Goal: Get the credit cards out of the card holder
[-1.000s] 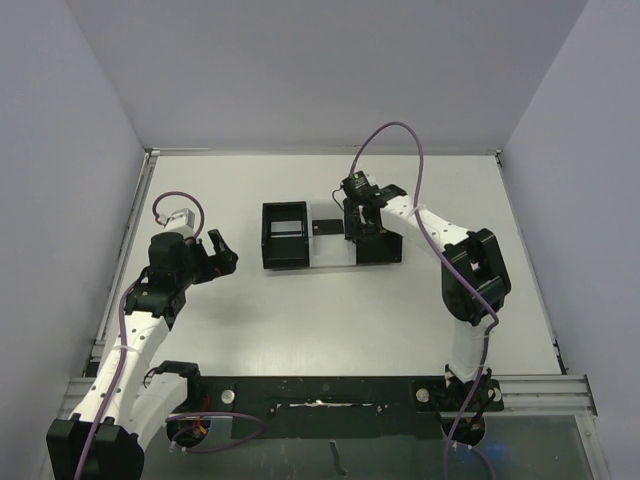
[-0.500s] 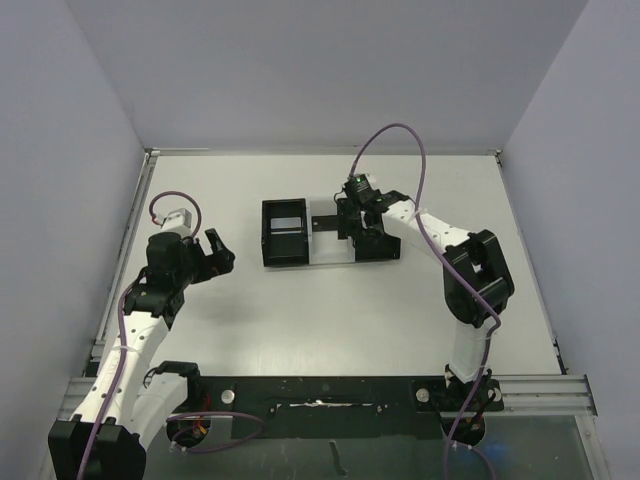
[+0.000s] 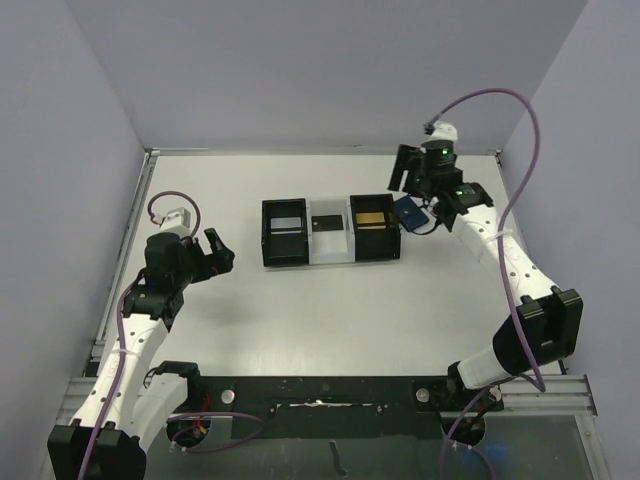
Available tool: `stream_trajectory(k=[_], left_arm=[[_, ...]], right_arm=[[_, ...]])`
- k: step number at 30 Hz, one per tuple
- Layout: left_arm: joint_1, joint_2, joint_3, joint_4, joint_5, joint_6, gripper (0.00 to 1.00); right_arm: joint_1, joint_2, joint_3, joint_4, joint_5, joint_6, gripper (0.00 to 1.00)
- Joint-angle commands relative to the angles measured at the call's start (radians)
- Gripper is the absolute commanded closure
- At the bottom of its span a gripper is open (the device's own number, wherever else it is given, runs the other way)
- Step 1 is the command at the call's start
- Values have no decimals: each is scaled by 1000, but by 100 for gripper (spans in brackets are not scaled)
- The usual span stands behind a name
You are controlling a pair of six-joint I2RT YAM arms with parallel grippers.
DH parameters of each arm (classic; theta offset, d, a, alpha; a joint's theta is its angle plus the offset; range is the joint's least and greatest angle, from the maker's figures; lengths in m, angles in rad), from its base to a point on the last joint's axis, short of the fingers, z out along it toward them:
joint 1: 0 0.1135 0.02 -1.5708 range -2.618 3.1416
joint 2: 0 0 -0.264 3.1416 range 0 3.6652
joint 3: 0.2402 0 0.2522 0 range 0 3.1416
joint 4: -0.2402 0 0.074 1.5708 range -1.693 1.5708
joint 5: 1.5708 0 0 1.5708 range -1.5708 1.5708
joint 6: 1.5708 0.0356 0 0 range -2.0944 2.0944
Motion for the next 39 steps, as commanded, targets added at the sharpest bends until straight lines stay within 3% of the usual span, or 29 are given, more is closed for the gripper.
stream_trajectory(k=[1, 8, 22, 28, 31, 39], left_arm=[[10, -23, 38, 62, 7, 12, 3], [16, -23, 38, 60, 2, 7, 3], [36, -16, 41, 58, 15, 2, 4], [37, -8, 49, 45, 19, 2, 3], [39, -7, 53, 40, 11, 0, 4], [44, -7, 46, 53, 44, 0, 4]], right_arm=[[-195, 17, -63, 86, -72, -13, 26], [-350, 249, 60, -11, -304, -1, 26], [-361, 565, 289, -61, -339, -50, 26], [-361, 717, 395, -183, -316, -76, 26], [-361, 697, 318, -178, -249, -67, 27], [-360, 375, -220, 69, -153, 44, 36]])
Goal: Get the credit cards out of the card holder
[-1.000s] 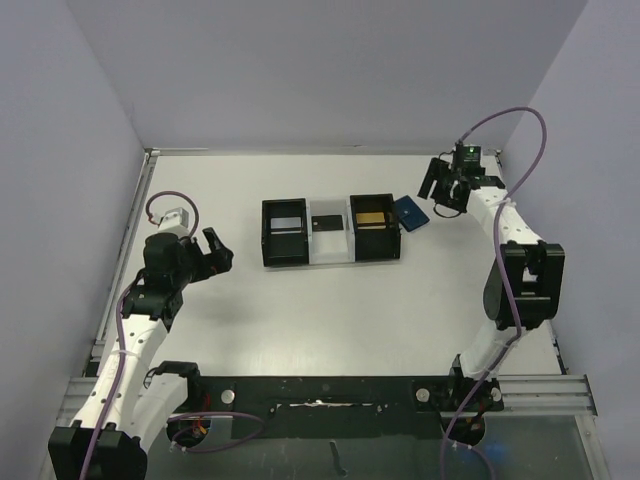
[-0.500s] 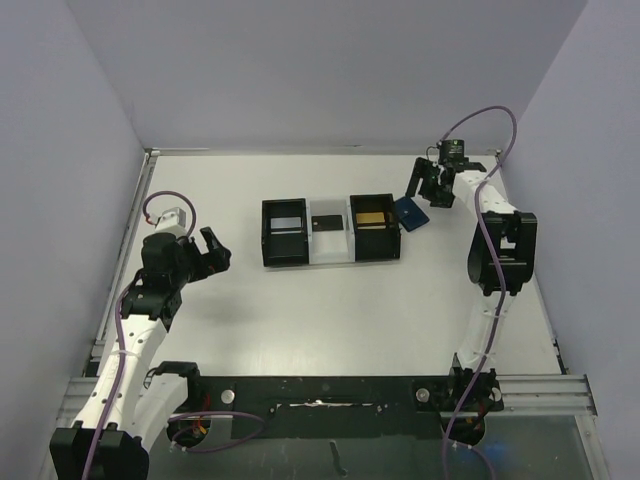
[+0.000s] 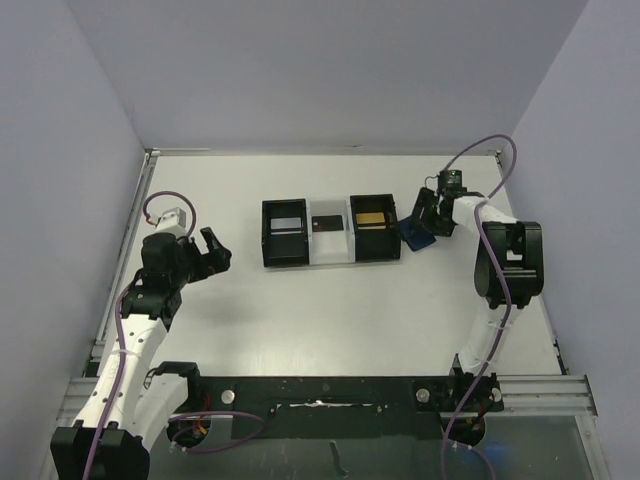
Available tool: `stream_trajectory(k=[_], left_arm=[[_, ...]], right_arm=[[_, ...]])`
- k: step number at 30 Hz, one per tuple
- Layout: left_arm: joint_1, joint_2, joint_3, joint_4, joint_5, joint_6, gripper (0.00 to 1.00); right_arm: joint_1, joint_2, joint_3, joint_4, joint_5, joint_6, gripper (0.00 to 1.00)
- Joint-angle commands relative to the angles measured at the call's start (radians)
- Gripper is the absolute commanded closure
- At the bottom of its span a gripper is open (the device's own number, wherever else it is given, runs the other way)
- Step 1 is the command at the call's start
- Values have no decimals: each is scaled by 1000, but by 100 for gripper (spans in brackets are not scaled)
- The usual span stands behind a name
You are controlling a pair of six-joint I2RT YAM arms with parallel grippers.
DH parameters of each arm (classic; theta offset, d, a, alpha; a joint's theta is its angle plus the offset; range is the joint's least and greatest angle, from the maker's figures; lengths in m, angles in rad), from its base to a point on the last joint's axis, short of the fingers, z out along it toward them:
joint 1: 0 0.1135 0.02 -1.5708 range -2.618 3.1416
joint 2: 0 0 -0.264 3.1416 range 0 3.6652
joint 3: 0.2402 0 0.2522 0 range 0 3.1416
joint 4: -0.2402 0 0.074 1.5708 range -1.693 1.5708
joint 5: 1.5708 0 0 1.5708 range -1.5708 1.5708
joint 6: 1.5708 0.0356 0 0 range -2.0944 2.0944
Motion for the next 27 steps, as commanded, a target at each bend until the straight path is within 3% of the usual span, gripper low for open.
stream_trajectory(k=[1, 7, 13, 16, 21, 24, 27], left_arm=[[9, 1, 46, 52, 37, 1, 4], [13, 10, 46, 55, 45, -2, 4], [12, 15, 52, 51, 64, 5, 3], [7, 34, 69, 32, 94, 16, 3], [-34, 38, 61, 51, 212, -50, 3], [-144, 36, 45, 99, 242, -147, 7], [-334, 54, 67, 98, 113, -204, 9]], right_arm=[[0, -199, -307, 51, 114, 63, 36], [64, -525, -681, 92, 120, 196, 37], [325, -923, -991, 163, 116, 492, 39], [403, -1035, -1051, 144, 109, 560, 38], [421, -1141, -1039, 85, 28, 512, 35], [419, -1177, -1024, 66, 18, 481, 34], [416, -1169, -1016, 35, 52, 478, 36]])
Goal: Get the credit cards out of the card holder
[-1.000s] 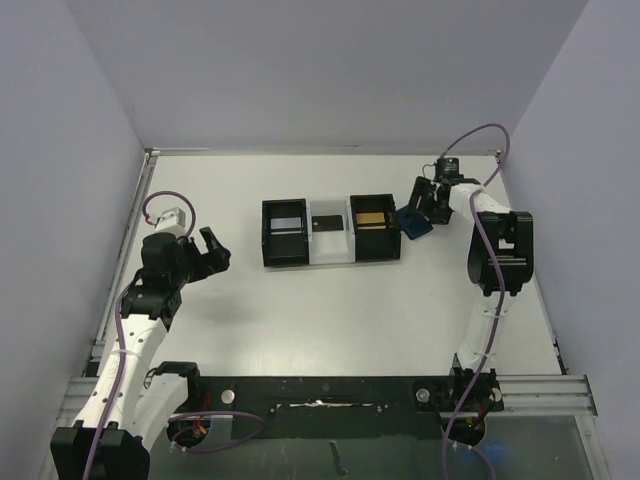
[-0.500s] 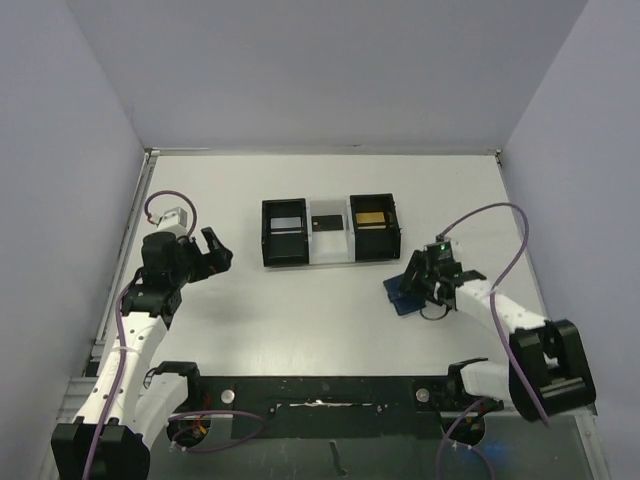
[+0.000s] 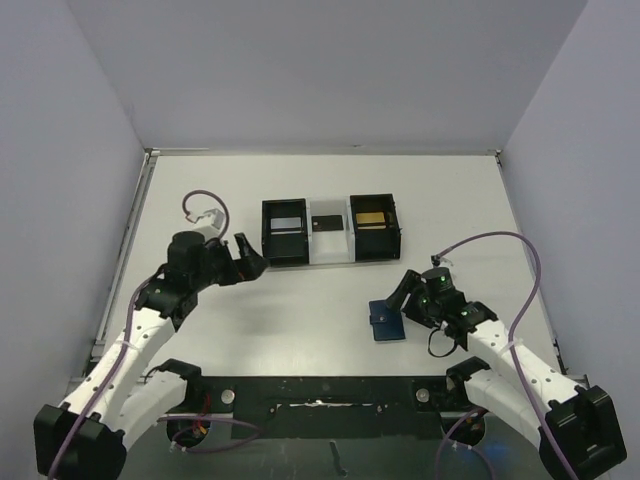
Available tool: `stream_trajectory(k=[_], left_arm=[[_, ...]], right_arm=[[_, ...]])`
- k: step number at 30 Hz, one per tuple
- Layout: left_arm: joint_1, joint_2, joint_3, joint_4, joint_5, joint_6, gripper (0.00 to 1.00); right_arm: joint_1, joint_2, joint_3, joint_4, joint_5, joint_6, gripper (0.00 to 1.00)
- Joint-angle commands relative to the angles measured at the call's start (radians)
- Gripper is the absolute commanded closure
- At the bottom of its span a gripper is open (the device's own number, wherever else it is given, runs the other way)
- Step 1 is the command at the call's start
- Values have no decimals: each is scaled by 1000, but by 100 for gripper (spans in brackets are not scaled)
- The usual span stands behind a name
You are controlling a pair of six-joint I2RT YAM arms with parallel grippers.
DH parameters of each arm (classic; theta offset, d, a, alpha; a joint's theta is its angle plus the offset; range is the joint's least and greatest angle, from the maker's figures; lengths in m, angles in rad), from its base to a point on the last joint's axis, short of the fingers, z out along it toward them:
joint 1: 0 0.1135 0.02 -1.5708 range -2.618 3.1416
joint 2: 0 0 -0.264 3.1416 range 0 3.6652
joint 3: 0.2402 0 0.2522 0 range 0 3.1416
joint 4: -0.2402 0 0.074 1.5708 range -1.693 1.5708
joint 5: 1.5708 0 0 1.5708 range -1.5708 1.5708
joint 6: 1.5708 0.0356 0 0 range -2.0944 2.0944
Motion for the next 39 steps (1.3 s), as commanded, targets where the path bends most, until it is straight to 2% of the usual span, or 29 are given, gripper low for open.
stream_trajectory(k=[1, 5, 10, 17, 25, 32, 39], left_arm=[[-238, 25, 58, 72, -92, -128, 10], [-444, 129, 95, 66, -204, -228, 17], [-683, 298, 161, 119, -332, -304, 20], [-892, 641, 377, 101, -437, -318, 28], [-980, 901, 602, -97, -519, -270, 43], [-1005, 993, 704, -215, -579, -231, 52], [-1029, 1046, 740, -210, -582, -181, 53]], right_arm=[[2, 4, 39, -27, 8, -10, 37], [1, 46, -12, 70, -81, 0, 43], [6, 61, -117, 208, -203, 33, 58], [16, -4, -229, 319, -298, 99, 64], [21, -80, -296, 352, -284, 158, 64], [21, -70, -303, 344, -285, 138, 63], [19, -58, -300, 346, -292, 122, 62]])
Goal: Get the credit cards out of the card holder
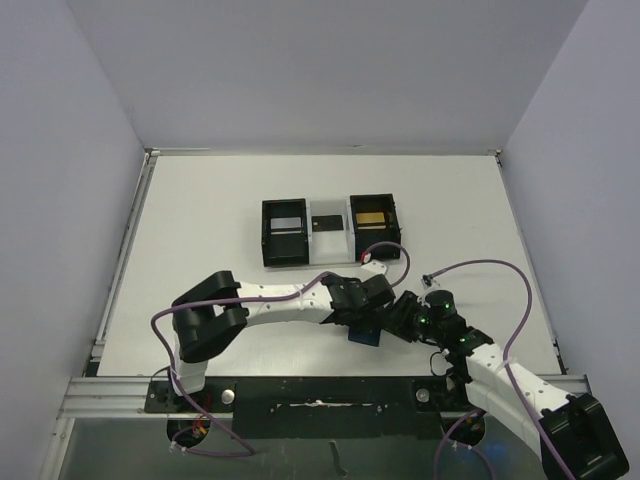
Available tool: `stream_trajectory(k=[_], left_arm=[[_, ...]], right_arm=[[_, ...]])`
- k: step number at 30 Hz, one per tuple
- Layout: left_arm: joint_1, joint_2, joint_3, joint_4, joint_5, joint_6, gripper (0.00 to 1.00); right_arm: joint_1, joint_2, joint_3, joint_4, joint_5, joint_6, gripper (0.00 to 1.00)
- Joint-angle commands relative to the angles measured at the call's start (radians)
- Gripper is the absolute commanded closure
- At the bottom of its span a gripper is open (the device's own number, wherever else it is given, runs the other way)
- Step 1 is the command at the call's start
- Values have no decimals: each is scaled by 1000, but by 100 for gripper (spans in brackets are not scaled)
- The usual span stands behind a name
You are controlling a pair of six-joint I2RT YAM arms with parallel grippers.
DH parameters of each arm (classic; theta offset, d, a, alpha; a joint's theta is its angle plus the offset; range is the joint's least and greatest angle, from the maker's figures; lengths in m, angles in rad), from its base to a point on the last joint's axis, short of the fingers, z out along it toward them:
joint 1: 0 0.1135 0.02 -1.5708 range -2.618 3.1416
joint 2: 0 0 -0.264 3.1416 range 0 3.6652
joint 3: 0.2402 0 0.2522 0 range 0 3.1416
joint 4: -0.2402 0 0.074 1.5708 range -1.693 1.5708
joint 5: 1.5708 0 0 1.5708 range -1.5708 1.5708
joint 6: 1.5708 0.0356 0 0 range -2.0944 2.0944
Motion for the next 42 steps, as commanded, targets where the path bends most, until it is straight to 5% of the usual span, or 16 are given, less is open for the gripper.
stream_trajectory(k=[1, 6, 12, 19, 25, 37, 42], left_arm=[[-26, 36, 83, -26, -43, 52, 53], [-46, 84, 141, -83, -87, 69, 56], [-48, 86, 131, -97, -109, 59, 83], [-42, 31, 70, 7, -15, 60, 100], [18, -83, -77, 187, 147, 27, 100], [131, -215, -263, 459, 380, -22, 100], [133, -210, -269, 489, 399, -47, 100]], right_arm=[[6, 21, -9, -27, 3, -25, 62], [6, 27, -5, -31, -3, -33, 62], [7, 11, -10, -52, 11, -36, 62], [6, 27, 1, -74, 22, -49, 62], [5, 32, 24, -101, 11, -70, 59], [8, 167, 147, -135, -93, -214, 38], [9, 244, 205, -181, -118, -270, 52]])
